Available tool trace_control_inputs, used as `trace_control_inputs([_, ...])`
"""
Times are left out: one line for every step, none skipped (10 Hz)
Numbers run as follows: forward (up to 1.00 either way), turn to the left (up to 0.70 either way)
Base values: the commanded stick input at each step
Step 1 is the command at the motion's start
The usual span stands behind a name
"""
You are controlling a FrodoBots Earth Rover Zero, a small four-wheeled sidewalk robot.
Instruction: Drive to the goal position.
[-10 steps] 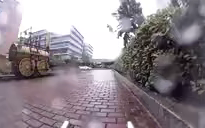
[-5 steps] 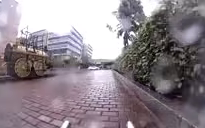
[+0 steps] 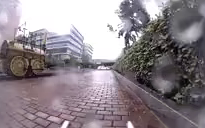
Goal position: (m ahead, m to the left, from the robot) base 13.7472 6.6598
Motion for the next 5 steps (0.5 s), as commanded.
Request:
trace_control_inputs([0.7,0.0])
trace_control_inputs([0.7,0.0])
trace_control_inputs([0.7,0.0])
trace_control_inputs([0.7,0.0])
trace_control_inputs([0.7,0.0])
